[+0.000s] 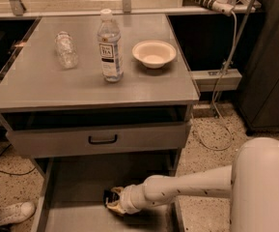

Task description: Pick rxbar chocolate from middle drawer and place on counter

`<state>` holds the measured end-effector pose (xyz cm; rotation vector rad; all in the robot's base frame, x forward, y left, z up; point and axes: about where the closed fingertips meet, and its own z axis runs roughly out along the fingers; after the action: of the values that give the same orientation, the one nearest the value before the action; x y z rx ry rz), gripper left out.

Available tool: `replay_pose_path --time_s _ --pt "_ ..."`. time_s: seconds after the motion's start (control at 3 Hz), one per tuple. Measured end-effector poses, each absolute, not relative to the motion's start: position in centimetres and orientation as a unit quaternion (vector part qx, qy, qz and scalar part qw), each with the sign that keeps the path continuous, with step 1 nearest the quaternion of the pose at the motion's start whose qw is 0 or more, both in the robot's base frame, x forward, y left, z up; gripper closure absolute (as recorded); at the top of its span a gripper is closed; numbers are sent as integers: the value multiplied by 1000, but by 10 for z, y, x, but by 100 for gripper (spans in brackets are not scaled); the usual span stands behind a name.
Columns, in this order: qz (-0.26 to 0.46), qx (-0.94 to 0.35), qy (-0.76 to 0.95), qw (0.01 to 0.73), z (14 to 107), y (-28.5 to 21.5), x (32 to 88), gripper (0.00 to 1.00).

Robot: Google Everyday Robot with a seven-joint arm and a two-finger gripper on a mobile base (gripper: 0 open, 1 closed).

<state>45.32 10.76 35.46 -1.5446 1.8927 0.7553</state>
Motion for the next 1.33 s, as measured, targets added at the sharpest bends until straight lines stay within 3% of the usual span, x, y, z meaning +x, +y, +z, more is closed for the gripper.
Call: replay_pose_path --time_s 1.33 --pt "276 -558 716 317 381 106 459 100"
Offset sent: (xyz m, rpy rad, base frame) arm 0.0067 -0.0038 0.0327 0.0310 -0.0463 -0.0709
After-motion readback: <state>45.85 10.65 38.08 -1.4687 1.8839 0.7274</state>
